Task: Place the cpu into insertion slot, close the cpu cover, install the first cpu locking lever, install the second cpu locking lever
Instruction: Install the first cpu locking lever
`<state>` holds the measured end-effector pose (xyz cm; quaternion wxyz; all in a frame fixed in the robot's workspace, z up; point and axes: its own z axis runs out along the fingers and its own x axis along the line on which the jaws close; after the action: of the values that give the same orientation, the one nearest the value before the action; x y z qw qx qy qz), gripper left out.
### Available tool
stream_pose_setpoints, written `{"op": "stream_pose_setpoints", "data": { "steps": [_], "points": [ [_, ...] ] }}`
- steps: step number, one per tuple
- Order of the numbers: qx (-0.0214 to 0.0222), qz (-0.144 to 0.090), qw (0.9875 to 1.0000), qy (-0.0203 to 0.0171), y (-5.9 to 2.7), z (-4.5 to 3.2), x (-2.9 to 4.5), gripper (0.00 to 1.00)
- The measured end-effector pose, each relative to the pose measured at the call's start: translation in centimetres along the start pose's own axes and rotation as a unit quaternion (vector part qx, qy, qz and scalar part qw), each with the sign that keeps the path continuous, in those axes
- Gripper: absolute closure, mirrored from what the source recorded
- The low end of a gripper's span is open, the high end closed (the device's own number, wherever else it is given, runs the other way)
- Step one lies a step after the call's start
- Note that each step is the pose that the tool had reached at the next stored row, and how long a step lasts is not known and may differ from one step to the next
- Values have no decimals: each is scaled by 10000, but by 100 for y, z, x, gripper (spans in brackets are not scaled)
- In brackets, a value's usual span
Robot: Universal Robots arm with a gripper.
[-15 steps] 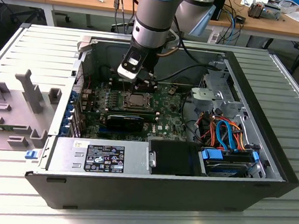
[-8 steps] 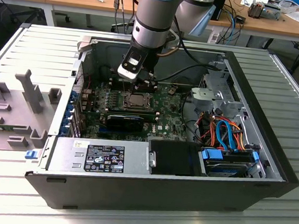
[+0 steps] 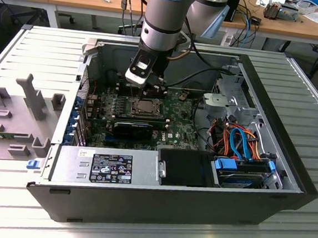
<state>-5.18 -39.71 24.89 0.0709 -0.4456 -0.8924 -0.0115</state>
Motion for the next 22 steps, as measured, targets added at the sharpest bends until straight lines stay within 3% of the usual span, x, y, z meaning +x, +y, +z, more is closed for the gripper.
{"op": "stream_pose_setpoints", "data": {
  "steps": [22],
  "points": [
    [12, -89, 10000, -4, 0, 0, 0, 89]
  ]
}}
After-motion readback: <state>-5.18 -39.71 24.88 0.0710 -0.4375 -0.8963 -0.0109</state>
